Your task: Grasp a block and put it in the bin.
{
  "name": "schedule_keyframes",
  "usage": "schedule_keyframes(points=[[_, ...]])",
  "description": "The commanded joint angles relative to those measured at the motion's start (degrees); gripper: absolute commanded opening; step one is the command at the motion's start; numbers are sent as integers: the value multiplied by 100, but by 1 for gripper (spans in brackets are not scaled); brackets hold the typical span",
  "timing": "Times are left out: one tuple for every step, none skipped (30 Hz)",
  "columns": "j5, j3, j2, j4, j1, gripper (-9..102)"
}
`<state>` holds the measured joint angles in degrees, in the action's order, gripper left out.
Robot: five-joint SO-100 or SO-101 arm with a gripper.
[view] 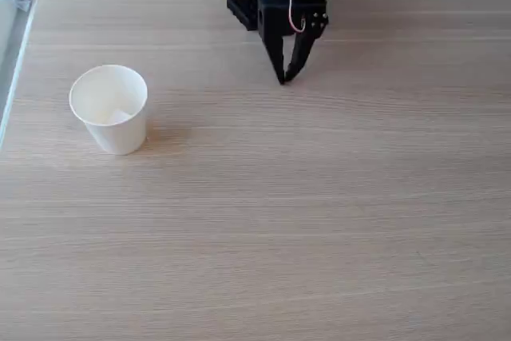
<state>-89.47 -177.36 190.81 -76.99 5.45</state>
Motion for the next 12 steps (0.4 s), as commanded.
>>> schedule_keyframes(points=[[44,-70,9,9,-9,0],[44,-70,9,9,-18,0],[44,-70,9,9,-26,0],[44,-70,9,9,-26,0],[35,-70,9,9,-26,0],[35,-70,9,9,-26,0],[35,-70,9,9,-26,0],[26,-70,9,9,-26,0],[26,-70,9,9,-26,0],[26,-70,9,9,-26,0],[18,-70,9,9,-26,0],[9,-70,9,9,-26,0]])
